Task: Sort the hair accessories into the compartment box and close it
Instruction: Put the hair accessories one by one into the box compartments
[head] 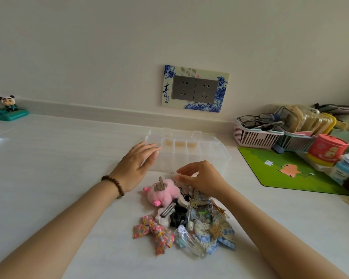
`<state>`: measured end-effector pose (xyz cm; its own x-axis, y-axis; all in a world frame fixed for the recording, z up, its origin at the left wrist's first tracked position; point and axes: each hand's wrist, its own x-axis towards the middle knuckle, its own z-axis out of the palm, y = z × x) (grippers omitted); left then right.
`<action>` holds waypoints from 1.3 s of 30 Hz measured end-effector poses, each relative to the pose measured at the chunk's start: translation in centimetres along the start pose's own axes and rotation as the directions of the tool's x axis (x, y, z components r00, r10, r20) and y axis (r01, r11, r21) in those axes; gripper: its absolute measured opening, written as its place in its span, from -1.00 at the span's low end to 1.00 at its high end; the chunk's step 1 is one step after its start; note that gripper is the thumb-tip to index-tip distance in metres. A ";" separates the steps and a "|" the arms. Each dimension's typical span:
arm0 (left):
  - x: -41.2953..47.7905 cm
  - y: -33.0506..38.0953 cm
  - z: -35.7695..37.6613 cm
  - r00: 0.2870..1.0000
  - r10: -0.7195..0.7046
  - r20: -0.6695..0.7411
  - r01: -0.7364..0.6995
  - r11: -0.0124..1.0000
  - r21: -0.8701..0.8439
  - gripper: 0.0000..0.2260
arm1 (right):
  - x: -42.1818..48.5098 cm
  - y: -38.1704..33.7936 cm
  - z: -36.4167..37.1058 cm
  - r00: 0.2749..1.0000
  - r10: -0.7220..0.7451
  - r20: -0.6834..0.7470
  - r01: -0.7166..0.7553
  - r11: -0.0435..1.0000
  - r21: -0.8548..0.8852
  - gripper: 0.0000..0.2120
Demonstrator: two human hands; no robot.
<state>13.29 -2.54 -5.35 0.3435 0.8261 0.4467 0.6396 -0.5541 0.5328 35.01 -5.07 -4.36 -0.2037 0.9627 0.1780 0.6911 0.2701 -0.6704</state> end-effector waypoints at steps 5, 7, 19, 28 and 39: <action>-0.1 0.1 0.4 1.000 -0.004 -0.020 0.004 1.000 0.005 -0.26 | -0.2 0.4 0.4 0.999 0.025 0.020 -0.027 0.991 0.129 -0.77; -0.1 0.0 0.5 0.999 0.012 -0.042 -0.010 0.999 0.036 -0.25 | -0.3 0.5 0.5 0.999 0.038 -0.021 -0.033 0.981 0.190 -0.83; 0.1 0.6 1.5 0.991 0.127 -0.053 -0.122 0.989 0.079 -0.33 | 2.8 0.9 -8.2 0.896 0.017 -0.444 0.126 0.949 0.290 -0.82; 0.3 0.4 1.6 0.990 0.127 -0.059 -0.122 0.988 0.091 -0.33 | 5.0 3.5 -7.7 0.987 -0.010 -0.163 0.004 0.999 -0.037 -0.78; 0.4 0.3 1.6 0.980 0.170 -0.099 -0.165 0.985 0.058 -0.39 | 0.0 -0.6 -4.5 0.969 -0.190 0.155 0.197 0.980 -0.030 -0.77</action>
<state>14.70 -2.20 -6.19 0.3777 0.7055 0.5996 0.6131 -0.6759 0.4090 37.71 -5.15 -0.70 -0.4364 0.8797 0.1888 0.6575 0.4550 -0.6005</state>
